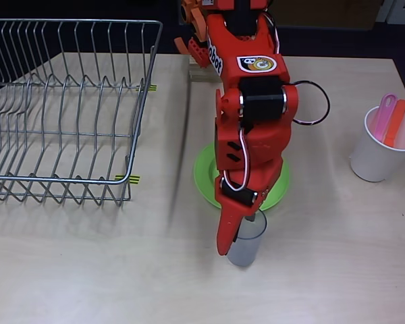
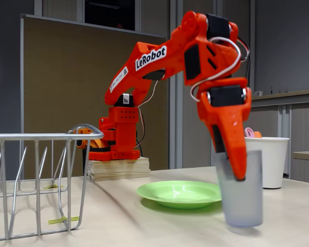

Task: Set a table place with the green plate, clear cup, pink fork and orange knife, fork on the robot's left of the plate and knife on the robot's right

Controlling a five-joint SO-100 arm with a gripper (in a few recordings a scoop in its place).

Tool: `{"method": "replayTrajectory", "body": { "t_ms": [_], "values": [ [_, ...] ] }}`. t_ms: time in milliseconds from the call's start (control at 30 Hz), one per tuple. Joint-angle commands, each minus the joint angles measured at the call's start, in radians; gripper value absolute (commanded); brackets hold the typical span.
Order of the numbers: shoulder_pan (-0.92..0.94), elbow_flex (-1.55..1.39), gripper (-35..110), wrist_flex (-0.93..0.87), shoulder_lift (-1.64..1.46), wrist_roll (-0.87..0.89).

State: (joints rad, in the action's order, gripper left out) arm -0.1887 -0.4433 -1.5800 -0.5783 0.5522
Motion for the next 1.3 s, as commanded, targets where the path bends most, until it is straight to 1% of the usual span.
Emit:
{"method": "replayTrajectory", "body": {
  "t_ms": [0,300,633,733,1067,1267],
  "values": [
    [-0.029,-0.018,31,-0.020,-0.060,0.020],
    [-0.041,-0.071,34,-0.015,-0.075,0.032],
    [-0.041,-0.055,45,-0.009,-0.058,0.012],
    [-0.040,-0.035,46,-0.021,-0.049,0.005],
    [-0.037,0.031,46,-0.091,-0.035,0.000],
    [-0.031,0.172,47,-0.219,-0.023,-0.044]
  ]
}}
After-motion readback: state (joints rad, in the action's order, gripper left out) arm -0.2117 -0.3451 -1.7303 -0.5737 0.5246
